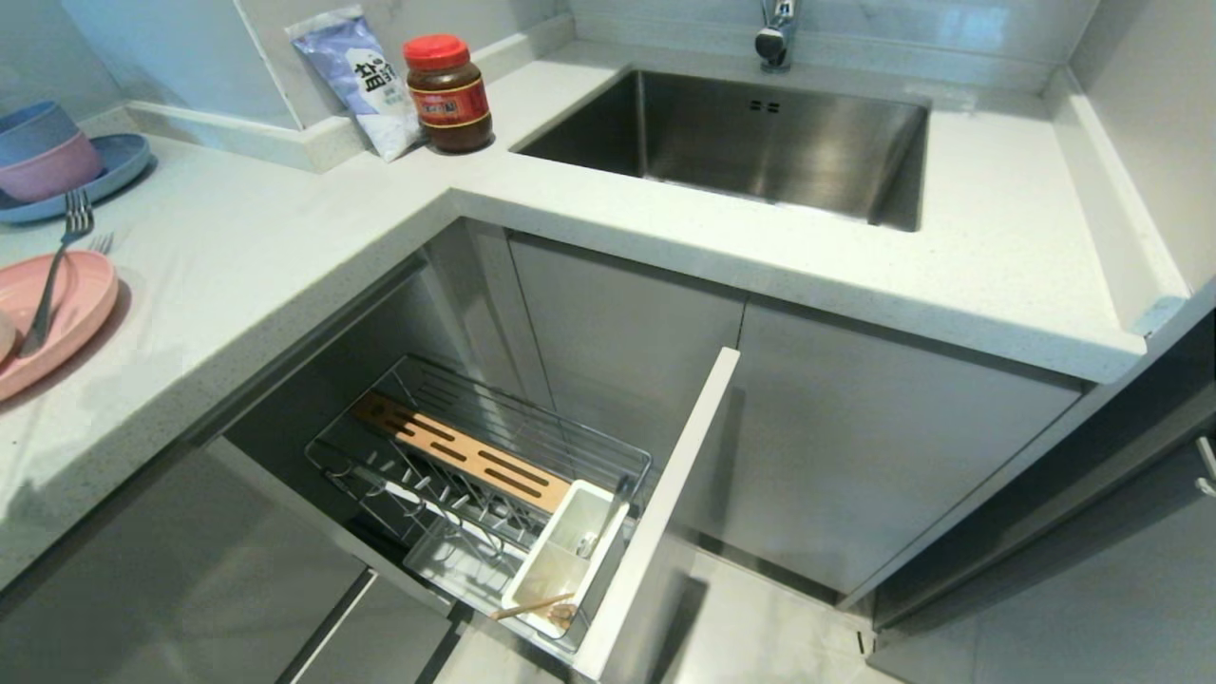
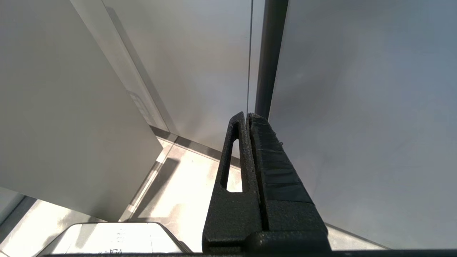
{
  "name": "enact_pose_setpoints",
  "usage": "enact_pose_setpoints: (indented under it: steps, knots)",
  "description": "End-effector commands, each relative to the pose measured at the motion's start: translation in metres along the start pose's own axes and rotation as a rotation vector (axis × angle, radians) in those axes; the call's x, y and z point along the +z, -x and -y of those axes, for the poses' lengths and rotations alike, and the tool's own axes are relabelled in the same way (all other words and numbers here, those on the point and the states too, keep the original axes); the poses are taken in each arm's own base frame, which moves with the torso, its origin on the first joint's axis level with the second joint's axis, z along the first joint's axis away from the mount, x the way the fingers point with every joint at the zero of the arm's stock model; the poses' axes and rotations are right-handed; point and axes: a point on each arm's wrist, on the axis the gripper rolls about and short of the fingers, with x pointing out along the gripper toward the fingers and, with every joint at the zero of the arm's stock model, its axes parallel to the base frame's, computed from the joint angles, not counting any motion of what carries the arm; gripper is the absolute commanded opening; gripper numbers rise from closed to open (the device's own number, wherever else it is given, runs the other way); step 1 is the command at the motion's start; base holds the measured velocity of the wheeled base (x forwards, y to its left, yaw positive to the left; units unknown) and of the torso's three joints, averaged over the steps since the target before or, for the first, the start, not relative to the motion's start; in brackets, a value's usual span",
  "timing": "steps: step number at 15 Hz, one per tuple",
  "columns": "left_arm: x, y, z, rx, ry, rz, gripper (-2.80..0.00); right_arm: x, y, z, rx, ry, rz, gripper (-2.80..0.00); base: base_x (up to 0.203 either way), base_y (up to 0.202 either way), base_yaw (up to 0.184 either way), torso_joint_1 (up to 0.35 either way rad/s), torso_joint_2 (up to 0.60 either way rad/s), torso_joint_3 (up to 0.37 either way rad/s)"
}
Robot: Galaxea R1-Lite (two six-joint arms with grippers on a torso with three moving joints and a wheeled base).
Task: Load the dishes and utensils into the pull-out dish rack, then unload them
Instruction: Take the chopsticks out of the cupboard
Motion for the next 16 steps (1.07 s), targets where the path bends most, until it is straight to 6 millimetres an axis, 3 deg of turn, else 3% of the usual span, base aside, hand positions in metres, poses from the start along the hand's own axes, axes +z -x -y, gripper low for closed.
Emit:
enact_pose_setpoints:
  steps: [1,5,16]
  knots:
    - [0.006,-0.037,-0.008,0.091,0.047,-0.073,-2.8,0.0,0.0,0.0,0.0,0.0,0.001,-2.8,0.0,0.0,0.0,0.0,0.0,0.0]
    - [0.018,-0.083,-0.016,0.132,0.101,-0.098,-2.8,0.0,0.0,0.0,0.0,0.0,0.002,-2.8,0.0,0.0,0.0,0.0,0.0,0.0]
    - [0.043,-0.154,-0.009,0.04,0.121,-0.147,-2.8,0.0,0.0,0.0,0.0,0.0,0.003,-2.8,0.0,0.0,0.0,0.0,0.0,0.0]
